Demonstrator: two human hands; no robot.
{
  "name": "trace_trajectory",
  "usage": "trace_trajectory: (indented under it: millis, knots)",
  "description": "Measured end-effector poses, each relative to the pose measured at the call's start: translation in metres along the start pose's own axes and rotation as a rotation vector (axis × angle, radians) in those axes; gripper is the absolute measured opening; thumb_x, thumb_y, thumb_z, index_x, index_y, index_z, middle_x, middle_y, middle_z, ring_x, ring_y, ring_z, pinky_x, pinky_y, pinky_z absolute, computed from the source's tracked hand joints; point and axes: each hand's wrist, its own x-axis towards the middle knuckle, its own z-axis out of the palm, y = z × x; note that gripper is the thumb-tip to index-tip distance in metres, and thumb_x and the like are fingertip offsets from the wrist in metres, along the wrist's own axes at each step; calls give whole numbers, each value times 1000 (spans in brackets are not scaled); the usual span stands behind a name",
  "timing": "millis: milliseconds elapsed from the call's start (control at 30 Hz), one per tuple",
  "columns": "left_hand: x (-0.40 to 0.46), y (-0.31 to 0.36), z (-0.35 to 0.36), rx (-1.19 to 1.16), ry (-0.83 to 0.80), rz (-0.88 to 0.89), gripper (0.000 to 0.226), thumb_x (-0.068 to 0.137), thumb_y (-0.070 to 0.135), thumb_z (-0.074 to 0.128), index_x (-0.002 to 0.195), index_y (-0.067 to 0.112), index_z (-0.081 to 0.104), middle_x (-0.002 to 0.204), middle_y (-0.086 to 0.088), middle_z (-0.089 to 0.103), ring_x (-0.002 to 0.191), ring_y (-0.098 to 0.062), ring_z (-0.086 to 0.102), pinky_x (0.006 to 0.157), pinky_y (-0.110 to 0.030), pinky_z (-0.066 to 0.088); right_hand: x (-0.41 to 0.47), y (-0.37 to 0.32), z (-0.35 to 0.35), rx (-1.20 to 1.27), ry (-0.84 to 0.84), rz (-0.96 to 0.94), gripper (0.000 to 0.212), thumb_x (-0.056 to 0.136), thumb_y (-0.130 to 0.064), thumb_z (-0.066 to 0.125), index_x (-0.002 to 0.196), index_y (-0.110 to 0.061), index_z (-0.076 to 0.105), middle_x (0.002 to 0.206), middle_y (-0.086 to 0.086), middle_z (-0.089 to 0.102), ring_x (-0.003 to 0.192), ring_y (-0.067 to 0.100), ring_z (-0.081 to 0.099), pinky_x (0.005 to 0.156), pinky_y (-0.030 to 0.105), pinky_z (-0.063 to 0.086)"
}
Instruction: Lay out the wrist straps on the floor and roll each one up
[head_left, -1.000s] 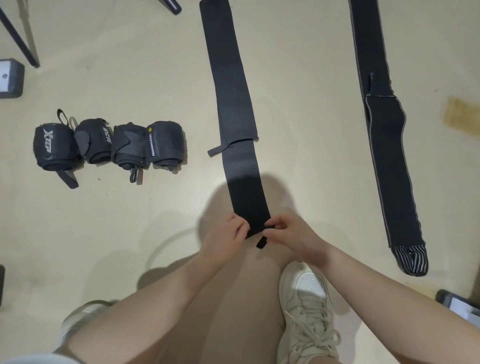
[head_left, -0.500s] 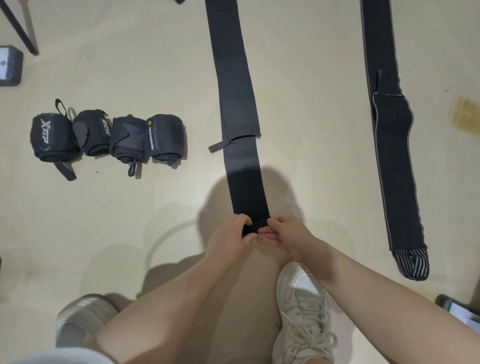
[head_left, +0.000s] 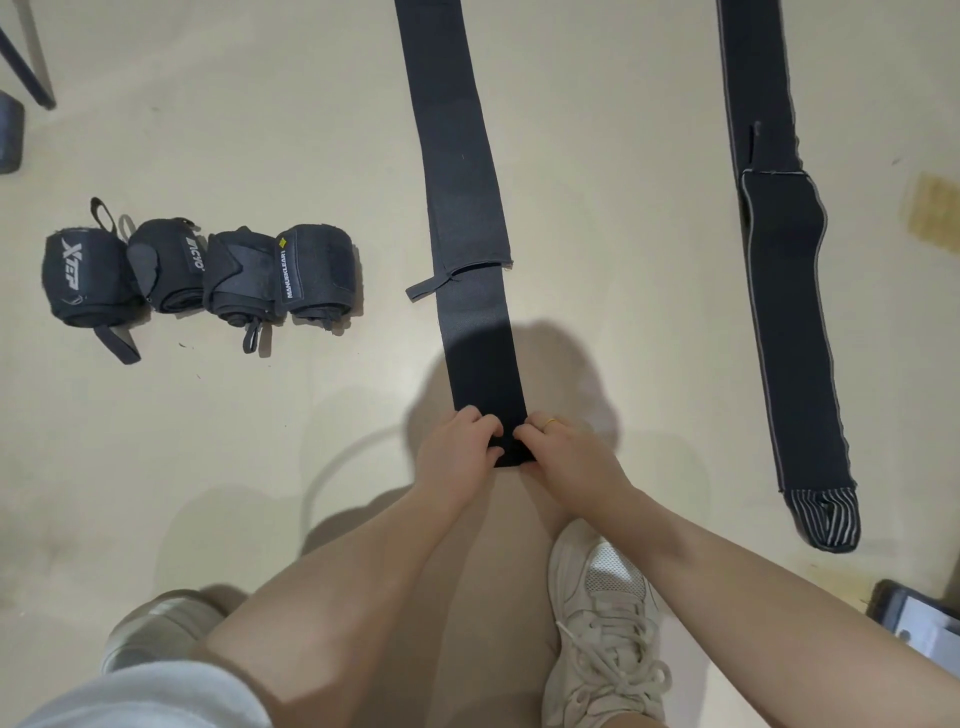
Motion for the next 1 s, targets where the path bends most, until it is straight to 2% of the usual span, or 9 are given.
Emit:
trace_trajectory:
  millis: [100, 200, 400, 533, 633, 700, 800, 867, 1000]
  knots:
    - [-10, -3, 0, 28, 21, 63, 22, 95, 24, 50, 115, 17, 58, 110, 1, 51, 104, -16, 45, 75, -26, 40, 0, -6, 0, -144, 19, -79, 26, 59, -14, 81, 80, -12, 65, 83, 4, 62, 69, 23, 62, 51, 27, 44]
    - [-21, -5, 1, 58, 13, 98, 23, 94, 27, 52, 110, 12, 59, 112, 1, 50, 108, -13, 44, 70, -24, 37, 0, -15, -1, -153, 45, -70, 38, 31, -8, 87, 57, -15, 60, 63, 1, 57, 48, 18, 55, 37, 18, 33]
    - [-31, -5, 13, 84, -11, 114, 19, 95, 14, 47, 109, 7, 57, 115, -3, 52, 120, -15, 39, 77, -22, 38, 0, -13, 5, -187, 36, -133, 37, 33, -16, 91, 55, -19, 61, 69, 1, 61, 52, 18, 57, 43, 20, 37]
    - [-29, -8, 13, 152, 11, 137, 10, 75, 10, 72, 83, 10, 67, 85, -2, 61, 96, -20, 58, 71, -28, 45, 3, -18, 4, -150, 55, -113, 35, 34, -17, 91, 50, -20, 60, 58, -2, 56, 50, 17, 56, 43, 19, 36]
    - [-23, -13, 16, 228, 50, 185, 24, 53, 12, 83, 72, 18, 69, 66, 5, 59, 71, -19, 62, 72, -23, 40, 7, -16, 1, -48, 29, -4, 14, 77, -19, 72, 87, -14, 63, 83, 3, 62, 79, 23, 61, 62, 27, 43]
    - [-24, -11, 12, 231, 35, 176, 22, 65, 8, 78, 85, 14, 72, 75, -1, 63, 82, -23, 62, 72, -28, 46, 9, -16, -4, 136, -89, 159, 14, 91, -19, 56, 102, -13, 50, 98, 5, 60, 90, 25, 58, 72, 34, 46]
    - [-25, -2, 11, 217, -27, 100, 24, 95, 8, 45, 115, 9, 58, 113, -6, 52, 110, -24, 47, 78, -30, 38, 13, -16, -2, 193, -108, 216, 10, 91, -18, 55, 93, -14, 47, 96, 5, 55, 90, 25, 53, 68, 34, 43]
    - [-24, -2, 13, 193, 30, 110, 20, 97, 11, 40, 113, 9, 52, 114, -4, 46, 106, -22, 46, 72, -31, 39, 14, -15, 1, 32, -35, 134, 11, 86, -19, 62, 89, -11, 56, 96, 6, 55, 90, 24, 54, 61, 29, 37]
    - [-19, 0, 9, 177, 75, 37, 9, 92, 10, 51, 100, 12, 55, 96, -4, 51, 88, -24, 53, 62, -29, 30, 14, -16, 0, -366, 123, -179, 20, 52, -11, 79, 55, -17, 59, 65, 0, 56, 53, 18, 54, 46, 23, 31]
